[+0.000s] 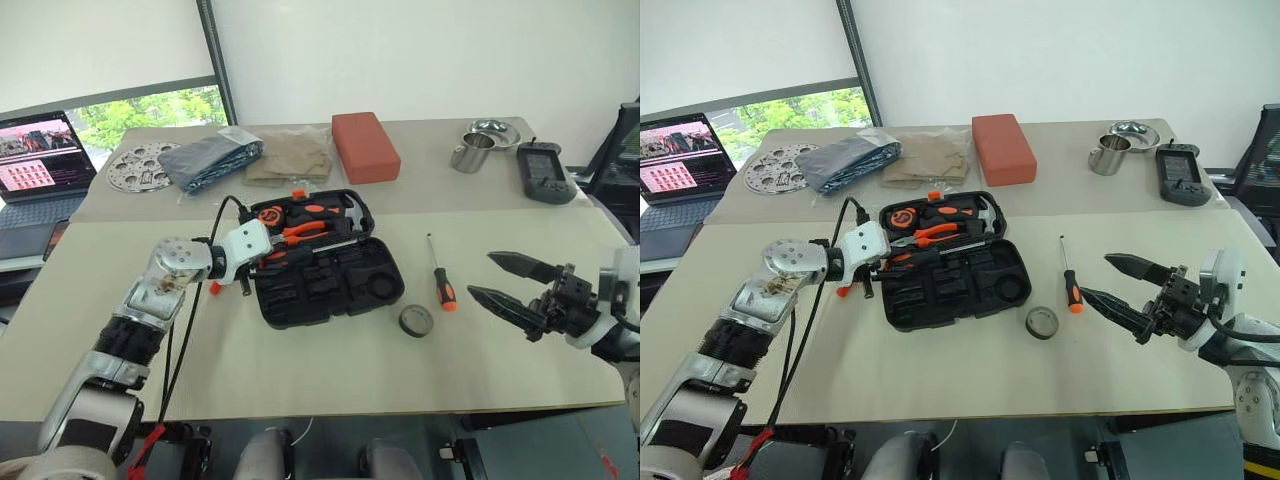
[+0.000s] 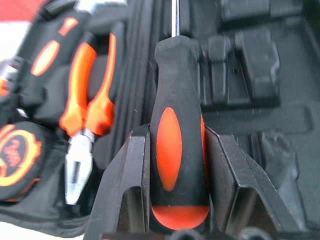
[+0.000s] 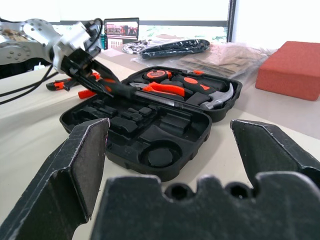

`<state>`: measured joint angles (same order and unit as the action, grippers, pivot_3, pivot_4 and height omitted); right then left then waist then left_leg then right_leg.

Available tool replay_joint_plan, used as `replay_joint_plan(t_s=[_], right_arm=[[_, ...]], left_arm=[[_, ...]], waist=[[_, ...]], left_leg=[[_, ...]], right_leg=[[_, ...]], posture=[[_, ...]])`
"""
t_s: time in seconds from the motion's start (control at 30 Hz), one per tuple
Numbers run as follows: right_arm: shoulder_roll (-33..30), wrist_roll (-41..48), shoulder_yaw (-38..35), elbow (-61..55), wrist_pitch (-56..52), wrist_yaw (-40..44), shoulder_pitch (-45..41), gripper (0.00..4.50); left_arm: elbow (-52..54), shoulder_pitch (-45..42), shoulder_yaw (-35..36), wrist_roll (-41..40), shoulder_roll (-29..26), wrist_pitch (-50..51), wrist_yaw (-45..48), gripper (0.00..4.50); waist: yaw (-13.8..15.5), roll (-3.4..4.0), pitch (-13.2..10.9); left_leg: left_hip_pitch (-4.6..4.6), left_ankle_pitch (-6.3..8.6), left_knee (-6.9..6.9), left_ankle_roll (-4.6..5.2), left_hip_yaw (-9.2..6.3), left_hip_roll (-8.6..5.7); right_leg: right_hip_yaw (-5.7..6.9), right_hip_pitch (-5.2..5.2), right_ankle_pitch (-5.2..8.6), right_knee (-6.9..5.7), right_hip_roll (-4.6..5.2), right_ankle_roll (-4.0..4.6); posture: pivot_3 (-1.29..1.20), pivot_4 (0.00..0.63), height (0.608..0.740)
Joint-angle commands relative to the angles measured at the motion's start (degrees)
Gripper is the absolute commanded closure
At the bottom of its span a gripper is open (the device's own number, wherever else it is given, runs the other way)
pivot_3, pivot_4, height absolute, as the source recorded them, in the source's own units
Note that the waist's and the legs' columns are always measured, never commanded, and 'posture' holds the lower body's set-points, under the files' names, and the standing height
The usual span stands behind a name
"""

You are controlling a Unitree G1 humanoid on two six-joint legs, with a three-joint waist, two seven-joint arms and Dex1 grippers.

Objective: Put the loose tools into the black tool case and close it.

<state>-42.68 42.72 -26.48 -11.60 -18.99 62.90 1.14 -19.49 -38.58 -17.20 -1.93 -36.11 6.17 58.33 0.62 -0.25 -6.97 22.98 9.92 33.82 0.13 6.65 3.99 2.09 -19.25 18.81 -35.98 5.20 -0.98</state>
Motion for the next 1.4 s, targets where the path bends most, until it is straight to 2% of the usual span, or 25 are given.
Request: replay_joint_plan(t_s=[0.03, 0.4, 0.63, 0.7, 0.73, 0.87, 0.9, 0.97, 1.13, 1.23, 1.27, 1.3, 1.4], right_arm=[[0.01, 0.22, -2.39, -2.16, 1.94, -0.40, 0.40, 0.00], [-0.60, -0.63, -1.63, -1.02, 2.83, -0.48, -0.62, 0.00], [-0.89, -0.97, -1.29, -0.64, 2.61, -0.05, -1.48, 0.00], [-0.96, -0.97, -1.40, -0.64, 2.60, 0.08, -1.48, 0.00], [-0.98, -0.98, -1.42, -0.69, 2.59, 0.14, -1.40, 0.00], [-1.03, -1.22, -1.29, -0.64, 2.69, 0.31, -1.33, 0.00], [-1.06, -1.30, -1.30, -0.62, 2.69, 0.33, -1.35, 0.00], [-1.13, -1.43, -1.47, -0.62, 2.71, 0.39, -1.30, 0.00], [-1.13, -1.61, -1.86, -0.75, 2.82, 0.41, -0.93, 0.00], [-0.69, -1.92, -1.31, -0.62, 3.12, 0.21, -1.24, 0.00], [-0.55, -2.05, -1.10, -0.58, 3.19, 0.12, -1.44, 0.00], [-0.45, -2.13, -0.91, -0.55, 3.23, 0.03, -1.66, 0.00], [-0.35, -2.22, -0.68, -0.38, 3.44, -0.06, -2.00, 0.00]], left_arm=[[-2.35, -2.63, -0.32, 1.47, 0.45, -2.01, 2.17, 3.43], [-8.29, -4.70, -0.22, 5.47, 3.67, 1.21, 0.43, 3.43], [-6.95, -3.82, -0.22, 5.73, 4.31, 4.58, 0.39, 3.43], [-6.07, -3.35, -0.28, 5.53, 4.08, 5.05, 0.92, 2.43], [-5.68, -3.18, 0.06, 5.45, 4.10, 5.28, 0.45, 2.27], [-3.75, -3.38, 0.88, 5.23, 3.63, 6.15, 0.39, 0.94], [-2.29, -3.75, 0.86, 5.78, 2.79, 6.18, 0.50, 0.48], [1.47, -4.71, 1.66, 5.76, 1.44, 7.42, 0.81, 0.02], [7.06, -7.62, 5.44, 3.36, 1.40, 11.01, -1.31, 0.02], [4.89, -8.78, 7.97, 0.83, 5.28, 11.76, -4.22, 0.02], [3.78, -8.81, 8.40, 0.50, 6.41, 11.27, -4.91, 0.54], [2.33, -8.58, 8.72, 0.11, 7.57, 10.21, -5.22, 0.78], [-1.44, -7.96, 9.60, -1.22, 10.39, 6.46, -5.26, 2.03]], waist=[[0.02, 0.01, 0.00], [0.05, 0.00, 0.00], [0.06, -0.03, -0.01], [0.06, -0.03, -0.02], [0.06, -0.02, -0.01], [0.06, -0.03, -0.02], [0.06, -0.02, -0.01], [0.03, -0.03, -0.02], [0.19, 0.09, 0.02], [0.36, 0.07, 0.01], [0.37, 0.06, 0.01], [0.35, 0.05, -0.01], [0.07, 0.01, -0.03]], left_leg=[[0.00, 0.00, 0.00, 0.00, 0.00, 0.00], [0.01, 0.00, 0.05, 0.00, -0.03, -0.03], [-0.03, -0.02, 0.08, -0.01, -0.04, -0.02], [-0.05, -0.02, 0.08, -0.02, -0.05, -0.03], [-0.05, -0.02, 0.08, -0.02, -0.05, -0.02], [-0.07, -0.03, 0.12, -0.02, -0.05, -0.02], [-0.06, -0.04, 0.12, -0.04, -0.06, -0.02], [-0.06, -0.06, 0.13, -0.06, -0.08, -0.02], [0.01, -0.06, 0.12, -0.06, -0.13, -0.03], [0.07, -0.06, 0.16, -0.05, -0.11, -0.08], [0.07, -0.06, 0.16, -0.05, -0.12, -0.10], [0.06, -0.06, 0.16, -0.05, -0.13, -0.10], [0.05, -0.07, 0.16, -0.06, -0.10, -0.10]], right_leg=[[0.00, 0.00, 0.00, 0.00, 0.00, 0.00], [0.02, 0.02, 0.00, -0.04, 0.01, 0.00], [0.03, 0.05, 0.00, -0.10, 0.01, 0.00], [0.02, 0.06, 0.00, -0.11, 0.01, 0.00], [0.02, 0.06, 0.00, -0.11, 0.01, 0.00], [0.01, 0.08, 0.00, -0.16, 0.02, 0.00], [0.02, 0.07, 0.00, -0.19, 0.01, 0.00], [0.02, 0.06, 0.00, -0.21, 0.00, 0.00], [-0.01, 0.02, 0.00, -0.17, 0.01, 0.00], [0.00, 0.06, 0.00, -0.14, 0.01, -0.01], [-0.01, 0.07, 0.00, -0.14, 0.01, -0.01], [-0.01, 0.07, 0.00, -0.14, 0.01, -0.01], [0.00, 0.07, 0.00, -0.16, -0.02, -0.01]], posture=[[0.00, 0.150, 0.736], [0.00, 0.150, 0.736], [0.00, 0.150, 0.736], [0.00, 0.150, 0.736], [0.00, 0.150, 0.736], [0.00, 0.150, 0.736], [0.00, 0.150, 0.736], [0.00, 0.150, 0.736], [0.00, 0.150, 0.736], [0.00, 0.150, 0.736], [0.00, 0.150, 0.736], [0.00, 0.150, 0.736], [0.00, 0.150, 0.736]])
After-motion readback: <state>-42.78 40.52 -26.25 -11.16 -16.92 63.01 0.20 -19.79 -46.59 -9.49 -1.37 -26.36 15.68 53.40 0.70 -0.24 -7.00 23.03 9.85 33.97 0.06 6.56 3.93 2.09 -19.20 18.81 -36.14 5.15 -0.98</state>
